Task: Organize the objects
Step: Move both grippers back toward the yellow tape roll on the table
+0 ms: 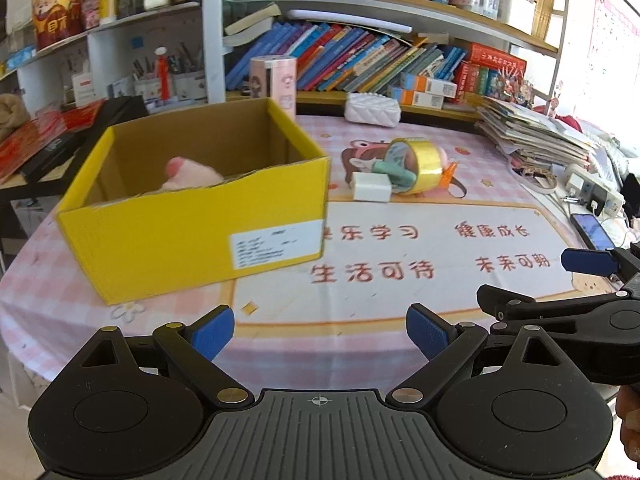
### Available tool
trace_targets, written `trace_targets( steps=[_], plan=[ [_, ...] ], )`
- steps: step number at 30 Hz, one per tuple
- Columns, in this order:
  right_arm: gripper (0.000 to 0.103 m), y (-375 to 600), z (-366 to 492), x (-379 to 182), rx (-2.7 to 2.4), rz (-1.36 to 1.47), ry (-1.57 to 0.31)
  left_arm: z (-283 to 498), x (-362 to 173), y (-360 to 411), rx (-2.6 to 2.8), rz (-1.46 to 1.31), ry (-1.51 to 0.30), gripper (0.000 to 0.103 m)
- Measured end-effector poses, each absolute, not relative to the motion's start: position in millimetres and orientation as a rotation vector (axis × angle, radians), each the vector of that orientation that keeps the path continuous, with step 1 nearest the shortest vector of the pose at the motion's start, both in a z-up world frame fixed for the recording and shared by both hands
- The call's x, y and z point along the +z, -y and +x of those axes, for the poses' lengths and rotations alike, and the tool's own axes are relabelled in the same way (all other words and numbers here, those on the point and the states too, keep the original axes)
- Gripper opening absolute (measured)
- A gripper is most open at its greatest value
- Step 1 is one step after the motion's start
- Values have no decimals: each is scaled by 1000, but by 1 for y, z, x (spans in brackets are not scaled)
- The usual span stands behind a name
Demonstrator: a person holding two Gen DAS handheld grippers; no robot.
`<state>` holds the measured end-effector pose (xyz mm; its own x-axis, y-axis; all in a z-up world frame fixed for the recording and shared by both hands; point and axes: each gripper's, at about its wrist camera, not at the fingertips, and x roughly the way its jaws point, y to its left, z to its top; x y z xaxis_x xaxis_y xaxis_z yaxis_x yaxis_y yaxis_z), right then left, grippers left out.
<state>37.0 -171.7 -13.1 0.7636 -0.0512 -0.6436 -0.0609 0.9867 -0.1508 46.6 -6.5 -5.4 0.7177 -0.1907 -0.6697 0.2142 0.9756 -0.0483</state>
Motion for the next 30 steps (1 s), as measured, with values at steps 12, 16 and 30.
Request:
trace_targets(
  steps=[12,16,30],
  plan=[
    [89,217,93,-15,18,-166,-735,93,-7,51,-202,32,-748,95],
    [89,229,114,-16,42,-167,-740,108,-7,65,-181,33,-748,95],
    [89,274,176,-15,122,-135,-728,148,-2,108,-110,34,-740,99]
  ],
)
